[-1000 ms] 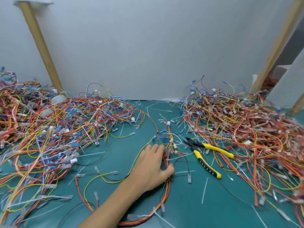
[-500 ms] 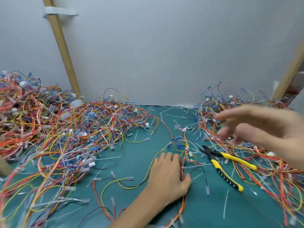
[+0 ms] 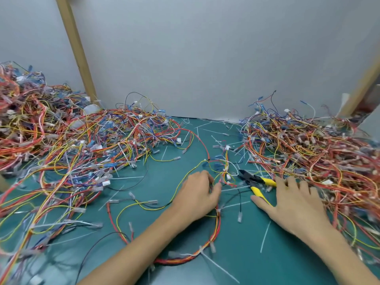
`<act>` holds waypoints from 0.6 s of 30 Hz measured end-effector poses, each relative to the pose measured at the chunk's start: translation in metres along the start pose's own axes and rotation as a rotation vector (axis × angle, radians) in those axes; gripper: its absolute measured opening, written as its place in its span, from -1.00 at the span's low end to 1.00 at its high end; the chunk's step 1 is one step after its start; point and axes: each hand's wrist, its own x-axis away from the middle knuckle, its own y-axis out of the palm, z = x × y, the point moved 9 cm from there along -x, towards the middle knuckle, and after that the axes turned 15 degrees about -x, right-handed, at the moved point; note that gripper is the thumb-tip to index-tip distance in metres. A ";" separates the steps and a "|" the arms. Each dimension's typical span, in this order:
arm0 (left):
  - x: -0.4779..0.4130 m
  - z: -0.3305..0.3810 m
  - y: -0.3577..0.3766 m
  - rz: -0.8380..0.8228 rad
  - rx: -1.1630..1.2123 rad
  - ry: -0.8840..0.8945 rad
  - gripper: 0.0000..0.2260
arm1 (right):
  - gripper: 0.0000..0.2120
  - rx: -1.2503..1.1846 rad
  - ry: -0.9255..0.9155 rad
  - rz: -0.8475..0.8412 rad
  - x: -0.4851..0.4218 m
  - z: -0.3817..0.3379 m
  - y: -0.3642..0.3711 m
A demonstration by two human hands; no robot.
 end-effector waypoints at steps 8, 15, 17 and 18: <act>0.005 0.002 -0.007 -0.069 -0.393 -0.012 -0.64 | -0.49 -0.203 -0.063 0.294 0.000 -0.006 -0.020; 0.008 0.004 -0.009 -0.022 -0.268 0.060 -0.84 | -0.43 -1.410 -0.031 0.290 0.011 -0.001 -0.021; 0.011 0.009 -0.011 0.049 -0.112 0.130 -0.85 | -0.49 -1.749 -0.049 0.153 0.015 -0.018 -0.012; 0.012 0.013 -0.013 0.092 -0.054 0.169 -0.85 | -0.55 -1.790 -0.080 0.118 0.017 -0.026 -0.009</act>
